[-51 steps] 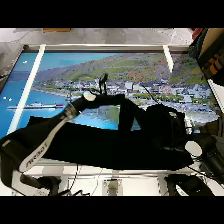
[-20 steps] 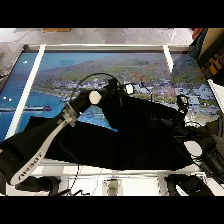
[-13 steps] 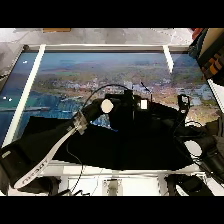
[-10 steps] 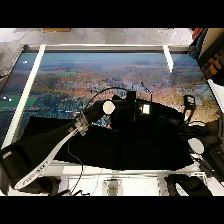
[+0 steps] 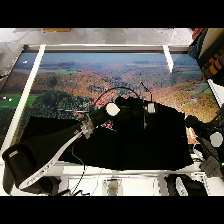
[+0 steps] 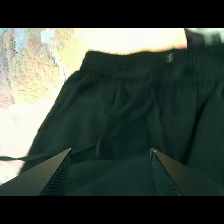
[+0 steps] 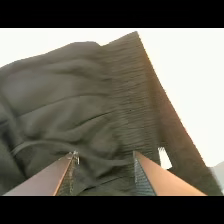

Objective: Fold the clothes and pants, and hang the long-sleeved shirts on hangers.

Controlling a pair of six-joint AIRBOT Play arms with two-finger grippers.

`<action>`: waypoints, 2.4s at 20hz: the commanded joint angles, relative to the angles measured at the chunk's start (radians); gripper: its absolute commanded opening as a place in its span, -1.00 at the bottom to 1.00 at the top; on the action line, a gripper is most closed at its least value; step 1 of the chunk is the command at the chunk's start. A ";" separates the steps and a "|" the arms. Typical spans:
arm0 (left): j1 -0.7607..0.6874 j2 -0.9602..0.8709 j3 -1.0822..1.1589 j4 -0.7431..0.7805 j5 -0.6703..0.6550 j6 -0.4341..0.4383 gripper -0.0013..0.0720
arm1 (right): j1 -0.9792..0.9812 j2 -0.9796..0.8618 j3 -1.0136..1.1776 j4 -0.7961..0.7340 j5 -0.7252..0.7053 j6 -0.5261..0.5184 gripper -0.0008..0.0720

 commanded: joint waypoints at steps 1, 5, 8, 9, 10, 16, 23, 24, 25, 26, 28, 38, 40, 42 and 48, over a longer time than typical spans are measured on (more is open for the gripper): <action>0.066 0.014 0.001 -0.087 0.019 -0.252 0.58 | -0.063 0.000 0.000 -0.002 0.008 0.002 0.08; 0.294 0.018 0.000 0.090 -0.051 -0.837 0.52 | -0.063 0.000 0.000 -0.002 0.008 0.002 0.07; 0.459 0.002 0.000 0.469 -0.270 -1.226 0.14 | -0.063 0.000 0.000 -0.002 0.008 0.002 0.07; 0.499 -0.015 0.000 0.518 -0.346 -1.342 0.14 | -0.063 0.000 0.000 -0.002 0.008 0.002 0.07; 0.528 -0.037 0.000 0.521 -0.401 -1.387 0.16 | -0.063 0.000 0.000 -0.001 0.008 0.002 0.08; 0.523 -0.168 0.000 0.346 -0.449 -1.471 0.21 | -0.061 0.000 0.000 0.003 0.008 0.002 0.07; 0.465 -0.229 0.000 0.205 -0.418 -1.561 0.20 | -0.061 0.000 0.000 0.003 0.008 0.002 0.07; 0.451 -0.232 0.000 0.201 -0.395 -1.568 0.19 | -0.061 0.000 0.000 0.003 0.008 0.002 0.07; 0.438 -0.238 0.000 0.203 -0.366 -1.569 0.18 | -0.061 0.000 0.000 0.003 0.008 0.002 0.07; 0.430 -0.245 0.000 0.200 -0.345 -1.579 -0.02 | -0.061 0.000 0.000 0.005 0.008 0.002 0.07; 0.426 -0.251 0.001 0.198 -0.323 -1.575 -0.93 | -0.061 0.000 0.000 0.007 0.008 0.002 0.07; 0.686 0.004 0.006 0.210 -0.255 -1.362 -0.95 | -0.061 0.000 0.000 0.006 0.007 0.002 0.07; 0.743 0.090 0.006 0.210 -0.192 -1.280 -0.94 | -0.061 -0.001 0.000 0.006 0.007 0.001 0.06; 0.799 0.164 0.006 0.211 -0.126 -1.168 -0.94 | -0.061 -0.002 0.000 0.007 0.008 0.001 0.06; 0.972 0.308 0.005 0.353 -0.155 -1.114 -0.94 | -0.061 -0.002 0.000 0.007 0.006 0.002 0.06</action>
